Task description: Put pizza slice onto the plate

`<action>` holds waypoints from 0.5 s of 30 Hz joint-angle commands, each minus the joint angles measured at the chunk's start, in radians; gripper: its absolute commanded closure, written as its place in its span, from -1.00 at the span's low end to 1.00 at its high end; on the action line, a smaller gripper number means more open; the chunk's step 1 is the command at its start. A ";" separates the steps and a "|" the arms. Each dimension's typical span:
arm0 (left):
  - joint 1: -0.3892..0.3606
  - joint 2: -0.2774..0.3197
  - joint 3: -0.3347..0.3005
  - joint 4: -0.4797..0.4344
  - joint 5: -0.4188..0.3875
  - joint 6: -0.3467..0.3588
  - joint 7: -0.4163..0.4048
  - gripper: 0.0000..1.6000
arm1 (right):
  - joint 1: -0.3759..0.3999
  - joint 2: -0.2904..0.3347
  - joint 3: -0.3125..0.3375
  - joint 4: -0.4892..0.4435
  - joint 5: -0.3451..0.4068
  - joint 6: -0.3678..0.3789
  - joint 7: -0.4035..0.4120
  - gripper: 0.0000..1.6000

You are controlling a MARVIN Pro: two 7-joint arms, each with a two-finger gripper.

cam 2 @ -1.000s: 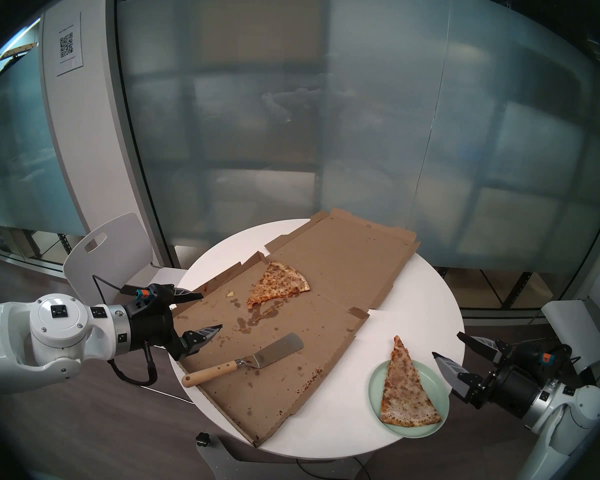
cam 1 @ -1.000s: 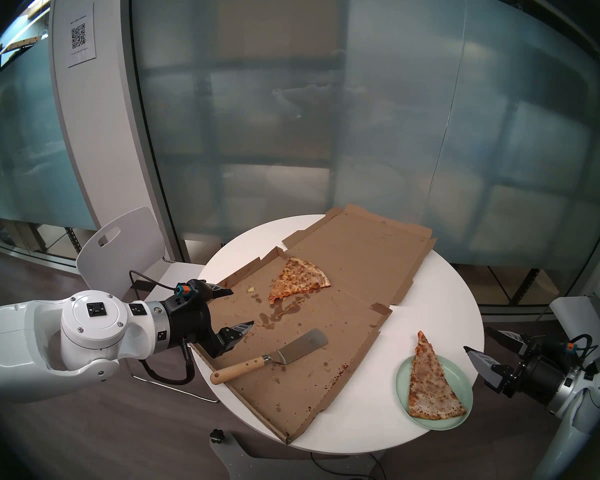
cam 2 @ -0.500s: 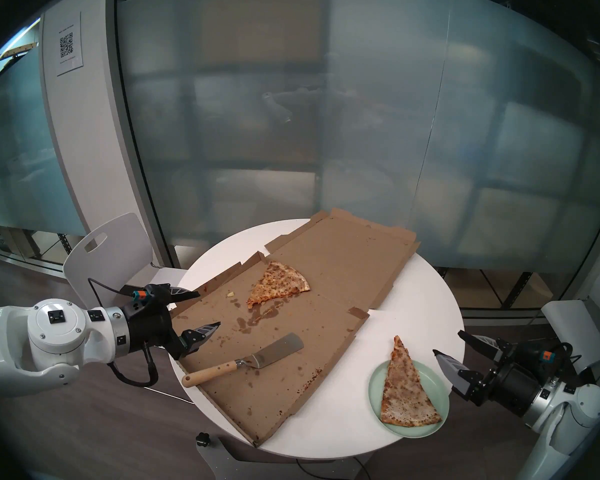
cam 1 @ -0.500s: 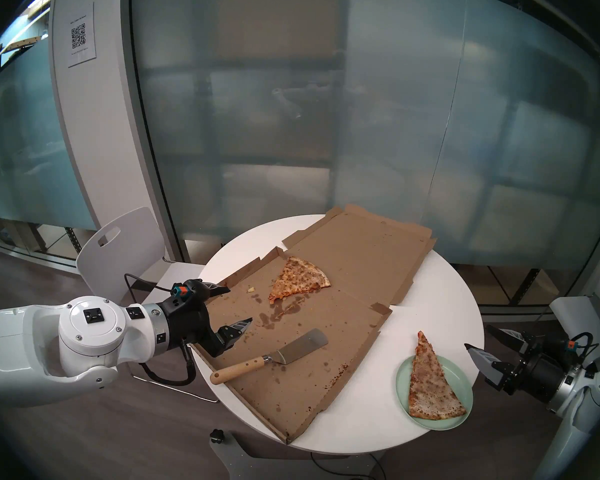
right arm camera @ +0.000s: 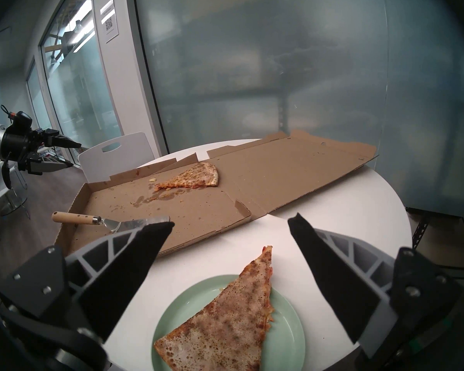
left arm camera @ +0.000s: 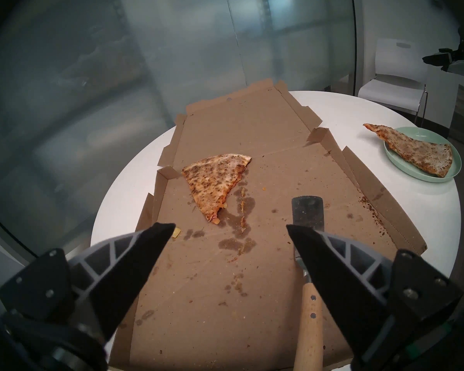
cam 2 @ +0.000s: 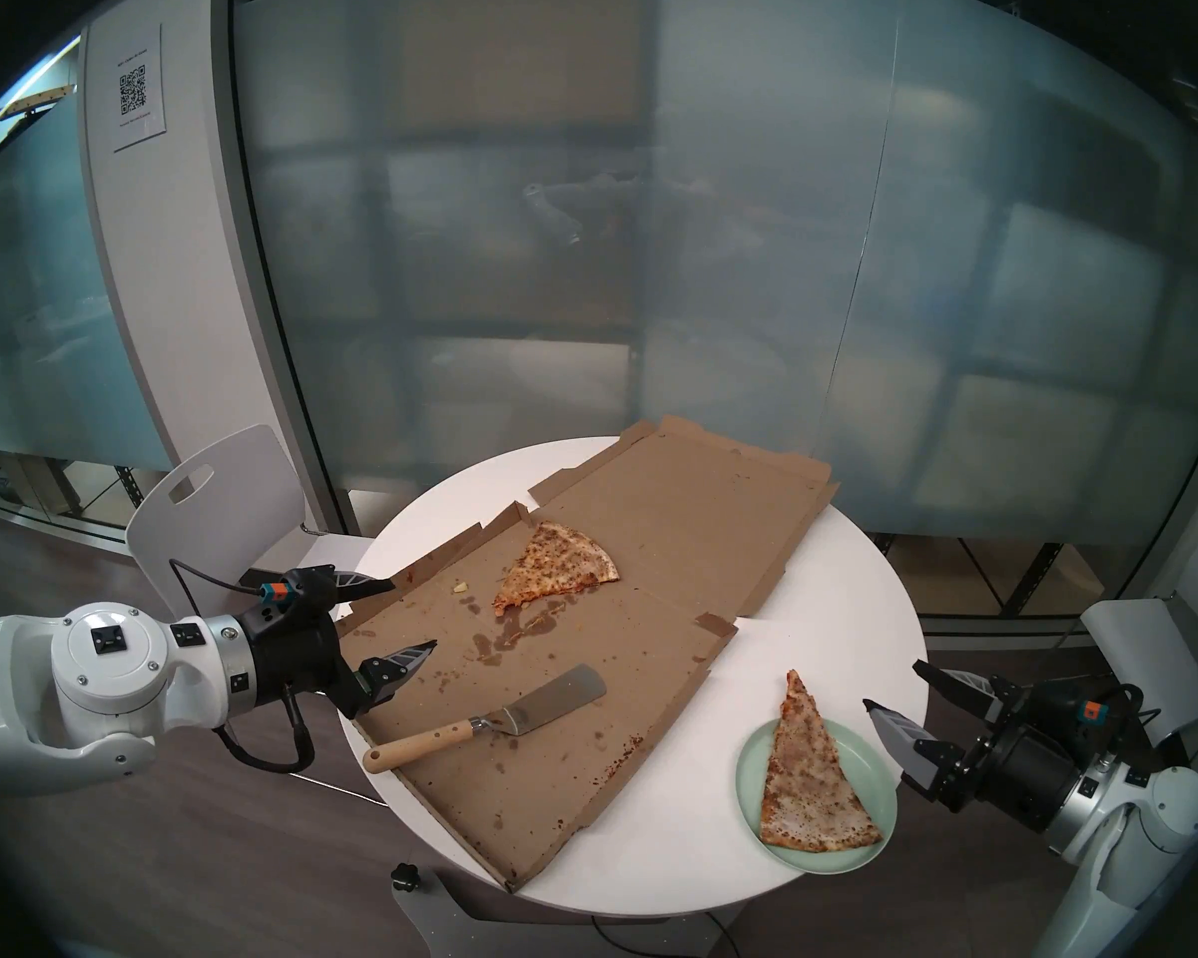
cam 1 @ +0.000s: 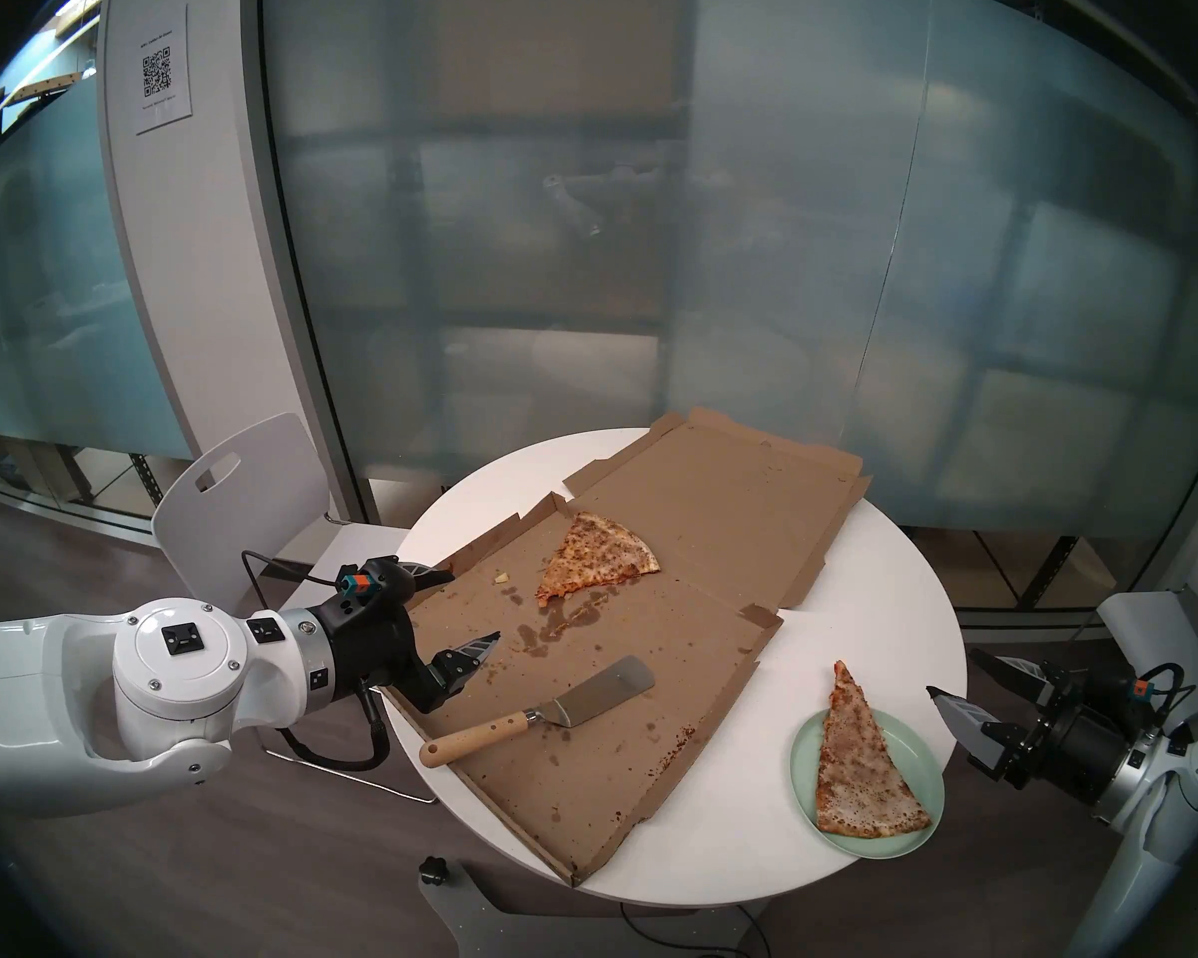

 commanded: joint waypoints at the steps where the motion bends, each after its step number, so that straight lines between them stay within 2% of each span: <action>1: 0.061 -0.002 -0.061 -0.016 -0.002 -0.017 0.001 -1.00 | -0.002 0.002 0.002 -0.016 0.017 -0.003 0.018 -1.00; 10: 0.117 -0.026 -0.121 -0.019 0.012 -0.011 -0.008 -1.00 | -0.003 0.004 0.002 -0.016 0.020 -0.004 0.017 -1.00; 15: 0.170 -0.072 -0.184 -0.023 0.036 0.006 -0.034 -1.00 | -0.005 0.005 0.001 -0.015 0.021 -0.005 0.017 -1.00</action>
